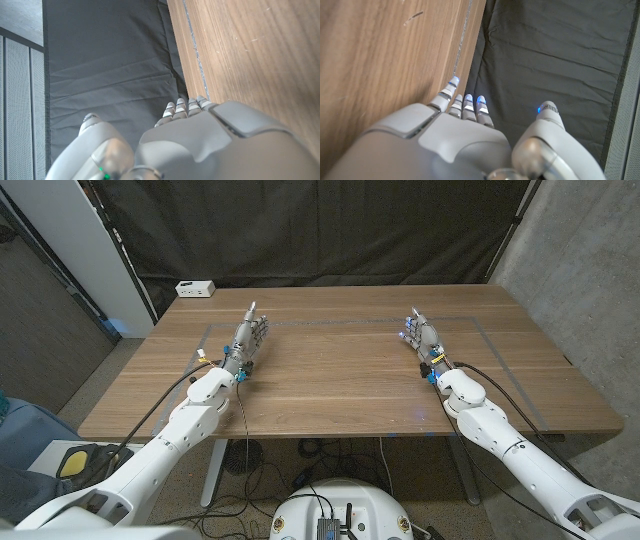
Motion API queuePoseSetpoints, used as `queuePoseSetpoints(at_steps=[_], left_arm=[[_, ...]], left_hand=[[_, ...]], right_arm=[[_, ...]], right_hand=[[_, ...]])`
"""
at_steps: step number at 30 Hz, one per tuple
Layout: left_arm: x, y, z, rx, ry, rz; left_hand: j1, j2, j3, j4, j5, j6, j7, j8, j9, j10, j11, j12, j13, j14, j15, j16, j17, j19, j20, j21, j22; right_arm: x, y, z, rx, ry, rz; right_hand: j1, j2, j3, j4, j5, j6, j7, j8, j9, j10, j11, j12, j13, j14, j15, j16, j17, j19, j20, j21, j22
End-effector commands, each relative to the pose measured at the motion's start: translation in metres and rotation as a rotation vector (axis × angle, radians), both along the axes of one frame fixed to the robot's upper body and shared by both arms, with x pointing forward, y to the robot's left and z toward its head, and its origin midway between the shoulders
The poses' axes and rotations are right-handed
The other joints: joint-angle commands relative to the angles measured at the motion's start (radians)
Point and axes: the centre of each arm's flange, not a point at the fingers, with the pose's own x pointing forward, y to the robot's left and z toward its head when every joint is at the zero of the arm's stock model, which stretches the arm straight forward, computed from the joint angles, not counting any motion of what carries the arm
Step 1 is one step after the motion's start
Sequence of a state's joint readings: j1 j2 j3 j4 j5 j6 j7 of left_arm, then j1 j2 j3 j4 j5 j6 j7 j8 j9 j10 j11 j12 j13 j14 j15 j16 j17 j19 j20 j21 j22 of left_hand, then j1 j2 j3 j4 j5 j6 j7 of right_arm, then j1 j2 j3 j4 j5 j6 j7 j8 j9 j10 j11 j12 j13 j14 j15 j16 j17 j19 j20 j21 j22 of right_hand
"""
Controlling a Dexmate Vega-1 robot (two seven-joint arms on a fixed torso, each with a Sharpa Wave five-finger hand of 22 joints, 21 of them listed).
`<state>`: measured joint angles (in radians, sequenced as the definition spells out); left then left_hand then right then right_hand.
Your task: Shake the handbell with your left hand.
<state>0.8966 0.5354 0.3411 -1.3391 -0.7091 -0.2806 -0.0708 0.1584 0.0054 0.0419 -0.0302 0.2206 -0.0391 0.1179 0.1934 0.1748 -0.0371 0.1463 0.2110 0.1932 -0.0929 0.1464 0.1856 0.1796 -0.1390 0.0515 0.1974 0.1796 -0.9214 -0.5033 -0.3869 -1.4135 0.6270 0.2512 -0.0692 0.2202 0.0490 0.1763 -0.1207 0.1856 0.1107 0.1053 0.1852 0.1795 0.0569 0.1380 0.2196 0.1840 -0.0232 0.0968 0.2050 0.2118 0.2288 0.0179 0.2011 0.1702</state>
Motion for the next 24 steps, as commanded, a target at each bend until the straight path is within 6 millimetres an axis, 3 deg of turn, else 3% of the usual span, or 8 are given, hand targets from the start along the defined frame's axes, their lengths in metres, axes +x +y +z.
queuePoseSetpoints(at_steps=[1, 17, 24], left_arm=[[-0.006, 0.003, -0.001, -0.017, -0.017, -0.005], [-0.013, 0.001, 0.003, 0.025, -0.007, -0.021], [-0.015, -0.006, 0.009, 0.031, -0.017, -0.016]], left_hand=[[0.009, 0.008, 0.01, -0.002, 0.004, 0.013, 0.047, 0.005, 0.004, 0.01, -0.001, 0.006, 0.003, 0.008, 0.003, 0.008, 0.001, 0.003, 0.002, 0.006, 0.001], [0.02, 0.022, 0.015, -0.005, 0.003, 0.043, 0.044, 0.011, 0.004, 0.036, -0.003, 0.014, 0.003, 0.034, 0.002, 0.014, 0.001, 0.016, 0.009, 0.009, 0.001], [0.029, 0.03, 0.018, -0.01, 0.001, 0.076, 0.04, 0.017, 0.005, 0.069, -0.008, 0.024, 0.003, 0.073, -0.005, 0.021, 0.001, 0.057, 0.018, 0.02, 0.001]], right_arm=[[-0.009, 0.005, -0.003, 0.0, -0.014, -0.003], [-0.019, 0.007, -0.007, -0.006, -0.015, -0.009], [-0.02, 0.001, 0.0, -0.001, -0.029, 0.001]], right_hand=[[0.014, -0.001, 0.009, -0.002, 0.005, 0.009, 0.002, 0.005, 0.005, 0.003, 0.009, 0.003, 0.005, 0.001, 0.004, 0.005, 0.001, 0.011, 0.0, 0.002, 0.002], [0.017, 0.0, 0.009, -0.005, 0.003, 0.013, 0.003, 0.005, 0.005, 0.013, 0.009, 0.005, 0.005, 0.007, 0.004, 0.005, 0.0, 0.017, 0.0, 0.002, 0.002], [0.018, 0.002, 0.009, -0.005, 0.002, 0.036, 0.003, 0.013, 0.006, 0.014, 0.009, 0.005, 0.005, 0.008, 0.003, 0.005, 0.0, 0.018, -0.001, 0.001, 0.002]])
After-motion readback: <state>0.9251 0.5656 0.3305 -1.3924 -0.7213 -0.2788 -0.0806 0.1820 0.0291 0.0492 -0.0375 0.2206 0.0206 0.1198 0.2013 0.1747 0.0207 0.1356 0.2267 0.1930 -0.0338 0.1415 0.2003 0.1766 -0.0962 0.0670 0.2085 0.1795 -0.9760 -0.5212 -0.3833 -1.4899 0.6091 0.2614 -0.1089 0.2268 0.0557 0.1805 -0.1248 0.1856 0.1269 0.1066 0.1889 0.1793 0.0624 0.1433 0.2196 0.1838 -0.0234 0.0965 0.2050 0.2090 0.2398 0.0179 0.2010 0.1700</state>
